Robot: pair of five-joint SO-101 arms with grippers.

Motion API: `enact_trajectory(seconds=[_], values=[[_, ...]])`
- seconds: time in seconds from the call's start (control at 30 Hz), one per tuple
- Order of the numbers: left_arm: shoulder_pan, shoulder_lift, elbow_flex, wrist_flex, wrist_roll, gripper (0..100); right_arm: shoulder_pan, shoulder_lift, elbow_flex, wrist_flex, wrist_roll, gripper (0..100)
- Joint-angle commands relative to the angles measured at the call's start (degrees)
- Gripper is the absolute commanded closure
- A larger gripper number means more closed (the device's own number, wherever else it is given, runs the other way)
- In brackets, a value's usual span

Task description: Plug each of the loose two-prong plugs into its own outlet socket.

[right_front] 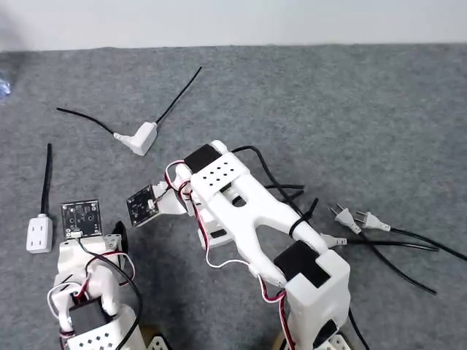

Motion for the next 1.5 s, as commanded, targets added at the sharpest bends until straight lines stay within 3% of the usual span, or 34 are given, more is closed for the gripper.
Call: enact_trajectory(seconds=[0.0,0.4,0.7,0.83,1.1,1.47], values=[[-0.44,-0.79,-0.48,0.00,-0.62,78,-1.01,-0.13,-2.11,-1.71,0.44,99.1],[-0.44,-0.79,-0.48,0.00,-0.62,78,8.57,0.48,-5.01,-11.82,-1.32,99.1],[-0.44,-0.79,-0.48,0.00,-0.62,78,10.86,4.09,-4.84,-18.95,-1.76,99.1],[-0.44,-0.79,-0.48,0.00,-0.62,78,12.00,6.29,-4.92,-19.82,-6.15,98.5],[-0.44,-0.79,-0.48,0.00,-0.62,78,11.56,7.08,-4.84,-19.47,-5.98,78.9],[-0.44,-0.79,-0.48,0.00,-0.62,78,11.91,7.16,-4.75,-19.38,-6.07,81.2]])
